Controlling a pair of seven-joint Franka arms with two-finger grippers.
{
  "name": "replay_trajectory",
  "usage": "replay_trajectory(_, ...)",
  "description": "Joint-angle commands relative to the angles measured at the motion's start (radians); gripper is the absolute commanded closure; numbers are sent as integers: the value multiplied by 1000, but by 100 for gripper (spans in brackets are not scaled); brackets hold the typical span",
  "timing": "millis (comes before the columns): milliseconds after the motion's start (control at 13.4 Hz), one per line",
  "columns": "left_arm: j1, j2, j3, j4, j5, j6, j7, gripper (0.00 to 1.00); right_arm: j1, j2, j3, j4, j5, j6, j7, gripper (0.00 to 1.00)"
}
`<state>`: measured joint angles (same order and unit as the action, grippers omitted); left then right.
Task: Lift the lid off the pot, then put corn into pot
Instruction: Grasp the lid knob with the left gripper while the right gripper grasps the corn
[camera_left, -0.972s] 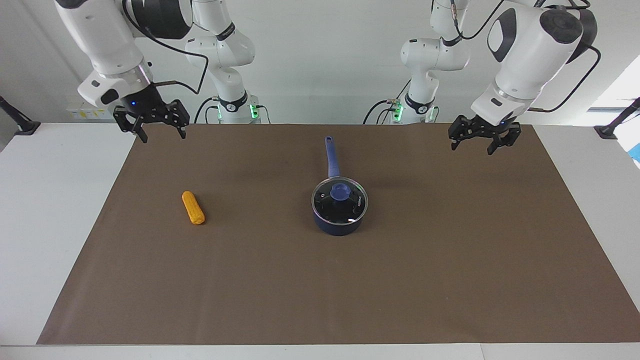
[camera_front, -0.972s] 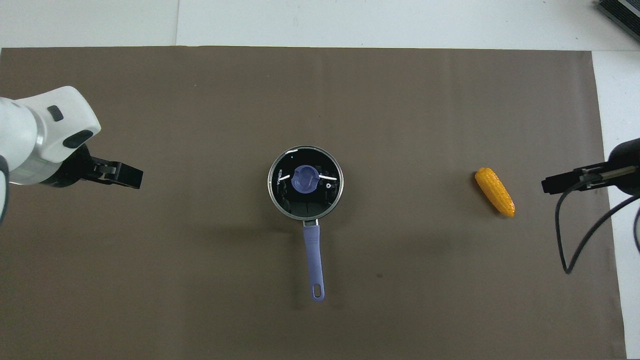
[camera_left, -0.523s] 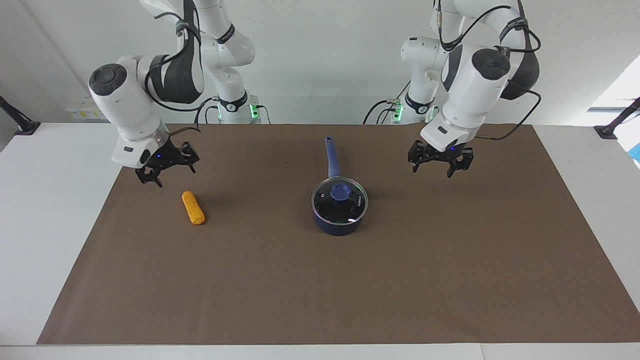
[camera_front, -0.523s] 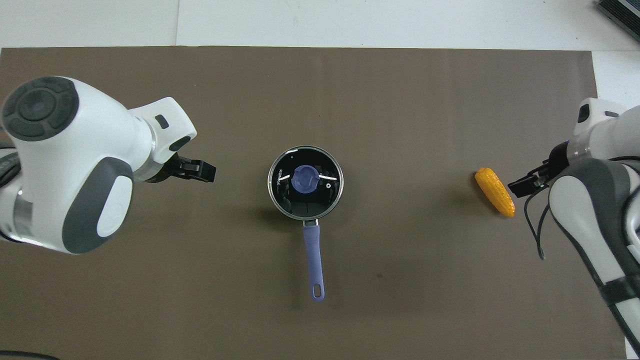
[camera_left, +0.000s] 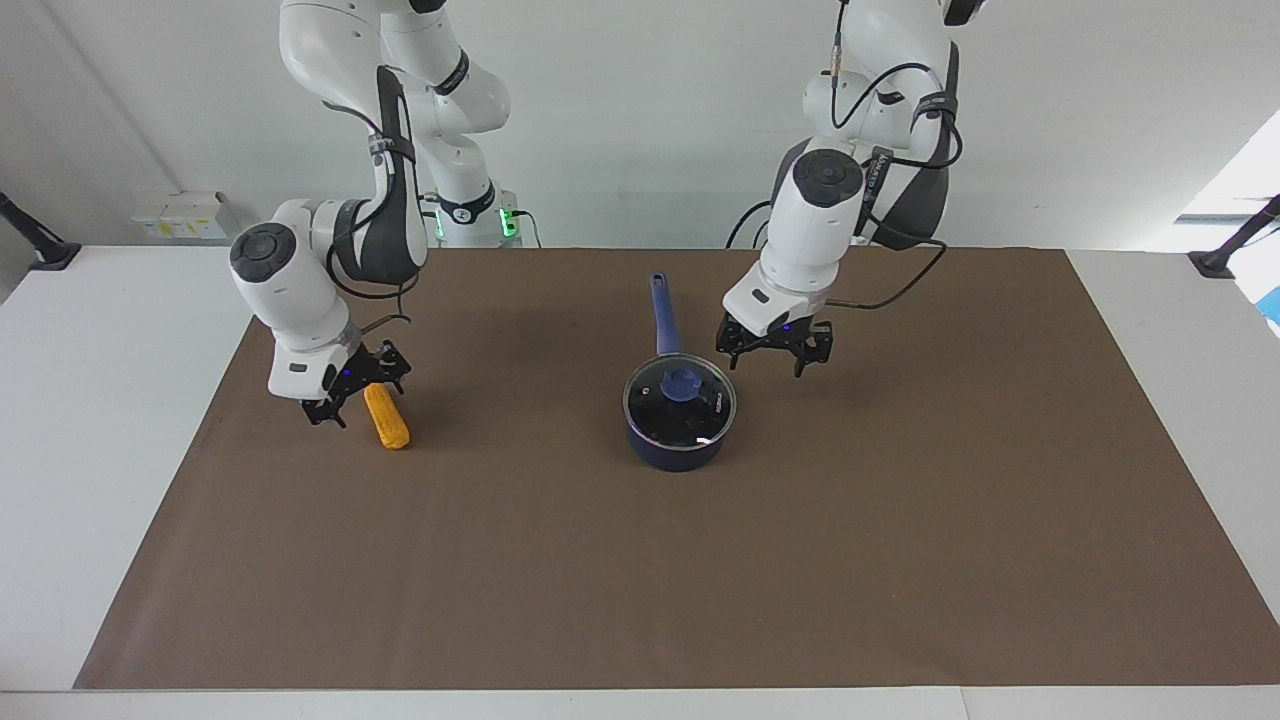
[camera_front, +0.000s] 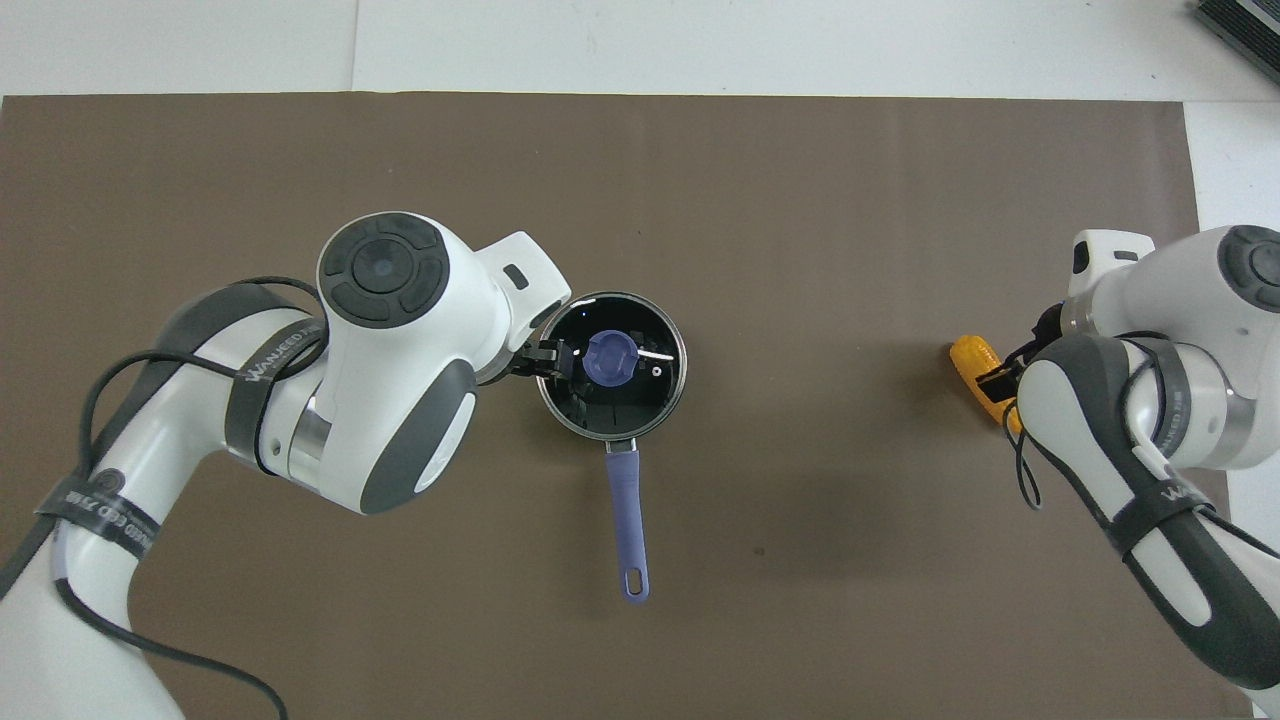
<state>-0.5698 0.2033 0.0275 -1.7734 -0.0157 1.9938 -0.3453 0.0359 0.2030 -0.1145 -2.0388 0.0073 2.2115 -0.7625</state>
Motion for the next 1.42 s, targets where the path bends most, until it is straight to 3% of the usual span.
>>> replay_trajectory(0,-71,56,19,93,43,-27,-121,0,-20,33,6,-37,7,75,-81,0)
replay_trajectory(299,-99,116,16,199,29,-79,-156,0,-34,53,6,-58,8,117,-112,0)
replay_trajectory(523,-110,184,8,268,19,-81,-162,0,-34,56,7,-75,17,119,-110,19)
replay_trajectory(598,-101,209,6,297,16,-84,-162,0,-30,56,7,-75,22,119,-103,29)
replay_trajectory(673,-101,229,6,322,14,-84,-162,0,-30,56,7,-73,22,119,-103,50)
replay_trajectory(748,-102,246,6,337,13,-84,-162,0,-28,56,7,-73,22,117,-101,84)
replay_trajectory(822,-102,249,6,338,10,-82,-162,0,-25,56,7,-73,39,113,-86,100)
replay_trajectory(1346,-96,274,6,324,-12,-58,-155,0,-27,61,6,-64,71,108,-43,100)
